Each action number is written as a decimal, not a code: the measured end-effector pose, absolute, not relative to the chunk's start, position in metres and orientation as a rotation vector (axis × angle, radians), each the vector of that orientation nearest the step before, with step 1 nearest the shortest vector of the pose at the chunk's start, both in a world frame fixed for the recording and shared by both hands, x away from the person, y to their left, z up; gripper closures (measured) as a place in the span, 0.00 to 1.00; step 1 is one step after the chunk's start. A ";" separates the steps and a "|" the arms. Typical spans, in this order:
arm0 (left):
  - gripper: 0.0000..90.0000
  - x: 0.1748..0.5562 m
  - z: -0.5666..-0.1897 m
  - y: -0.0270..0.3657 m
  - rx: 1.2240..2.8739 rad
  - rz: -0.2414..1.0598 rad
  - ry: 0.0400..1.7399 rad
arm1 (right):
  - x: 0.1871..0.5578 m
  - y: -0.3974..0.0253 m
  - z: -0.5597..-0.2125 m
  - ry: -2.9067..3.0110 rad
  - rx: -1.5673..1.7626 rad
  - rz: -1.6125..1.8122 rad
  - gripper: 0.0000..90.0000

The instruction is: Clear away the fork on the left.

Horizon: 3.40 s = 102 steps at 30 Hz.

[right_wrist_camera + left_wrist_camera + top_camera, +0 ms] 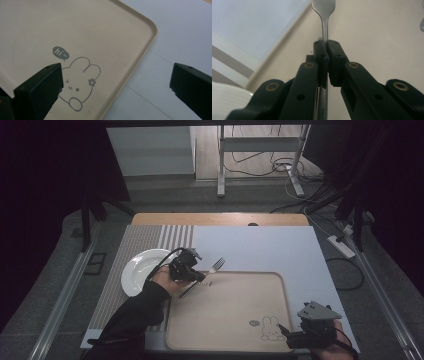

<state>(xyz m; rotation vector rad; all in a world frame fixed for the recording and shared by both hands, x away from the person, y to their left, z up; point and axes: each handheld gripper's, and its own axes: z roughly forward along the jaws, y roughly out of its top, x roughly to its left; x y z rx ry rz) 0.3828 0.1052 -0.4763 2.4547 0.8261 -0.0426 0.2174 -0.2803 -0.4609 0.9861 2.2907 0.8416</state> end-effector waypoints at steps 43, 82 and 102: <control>0.99 0.302 -0.500 0.087 2.449 -0.062 0.736 | 0.219 -0.279 -0.461 2.308 0.967 0.843 0.00; 0.99 0.328 -0.511 0.125 2.490 0.075 0.994 | 0.219 -0.279 -0.460 2.311 0.965 0.844 0.00; 0.98 0.327 -0.506 0.141 2.446 0.059 1.014 | 0.219 -0.279 -0.461 2.311 0.965 0.840 0.00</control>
